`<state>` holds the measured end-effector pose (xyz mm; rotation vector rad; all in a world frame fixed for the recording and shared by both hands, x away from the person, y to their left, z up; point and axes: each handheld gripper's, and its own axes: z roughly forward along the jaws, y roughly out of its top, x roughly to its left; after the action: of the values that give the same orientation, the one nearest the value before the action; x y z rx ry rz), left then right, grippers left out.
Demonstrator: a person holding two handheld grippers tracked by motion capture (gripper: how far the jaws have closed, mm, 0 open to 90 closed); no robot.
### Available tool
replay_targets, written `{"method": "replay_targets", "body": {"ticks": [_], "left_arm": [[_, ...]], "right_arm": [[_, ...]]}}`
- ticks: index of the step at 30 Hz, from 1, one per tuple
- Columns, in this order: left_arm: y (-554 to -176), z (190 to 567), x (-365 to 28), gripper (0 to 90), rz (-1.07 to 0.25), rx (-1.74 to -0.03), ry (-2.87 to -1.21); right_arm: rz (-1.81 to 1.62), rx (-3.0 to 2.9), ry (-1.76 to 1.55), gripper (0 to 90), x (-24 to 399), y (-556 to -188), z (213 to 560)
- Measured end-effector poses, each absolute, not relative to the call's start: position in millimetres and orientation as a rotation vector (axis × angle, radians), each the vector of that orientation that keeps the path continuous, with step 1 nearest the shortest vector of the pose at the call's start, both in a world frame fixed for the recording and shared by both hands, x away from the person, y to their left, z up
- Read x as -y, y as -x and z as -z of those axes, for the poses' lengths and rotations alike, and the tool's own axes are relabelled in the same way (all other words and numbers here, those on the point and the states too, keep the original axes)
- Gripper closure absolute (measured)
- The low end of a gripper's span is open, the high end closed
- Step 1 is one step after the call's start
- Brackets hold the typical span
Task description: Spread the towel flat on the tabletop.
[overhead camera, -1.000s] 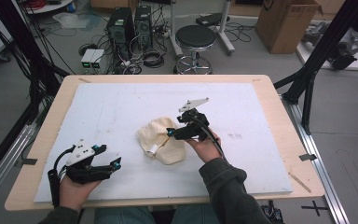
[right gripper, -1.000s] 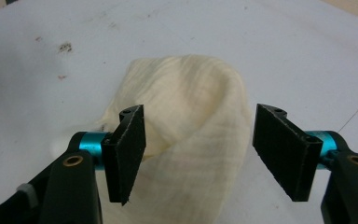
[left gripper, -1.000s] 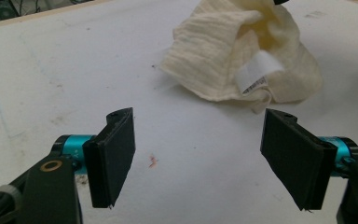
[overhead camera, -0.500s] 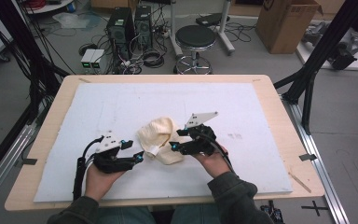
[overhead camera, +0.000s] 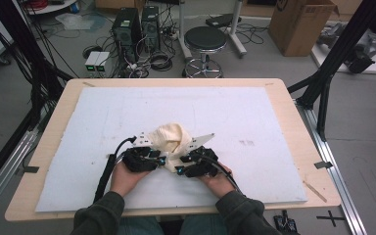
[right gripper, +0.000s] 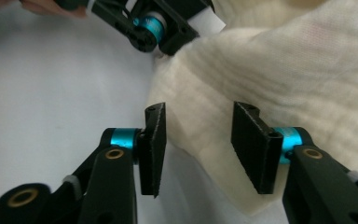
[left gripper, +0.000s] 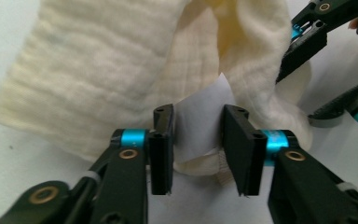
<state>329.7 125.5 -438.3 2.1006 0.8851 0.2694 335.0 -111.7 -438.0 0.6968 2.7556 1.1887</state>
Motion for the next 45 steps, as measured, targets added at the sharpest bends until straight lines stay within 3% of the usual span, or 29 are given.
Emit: {"method": "replay_targets", "body": {"ticks": [5, 13, 20, 33, 45], "left_arm": [[-332.8, 440.8, -125.0, 79.6, -0.279, -0.901, -2.118], [-332.1, 438.6, -127.9, 84.0, -0.294, -0.887, -2.139], [-321.1, 421.7, -143.1, 84.7, -0.341, -0.831, -2.137], [-292.4, 386.4, -187.3, 84.9, -0.456, -0.79, -2.06], [-238.8, 373.5, -212.4, 84.8, -0.512, -0.687, -2.091]], "right_arm": [[-1.172, -2.731, -0.69, 68.0, 112.4, -336.5, 439.7], [-1.149, -2.729, -0.688, 85.6, 115.5, -339.5, 438.8], [-1.164, -2.718, -0.65, 86.2, 130.0, -336.9, 424.0], [-1.266, -2.551, -0.729, 86.2, 203.8, -327.9, 376.6], [-1.206, -2.59, -0.691, 86.1, 215.7, -310.1, 374.8]]}}
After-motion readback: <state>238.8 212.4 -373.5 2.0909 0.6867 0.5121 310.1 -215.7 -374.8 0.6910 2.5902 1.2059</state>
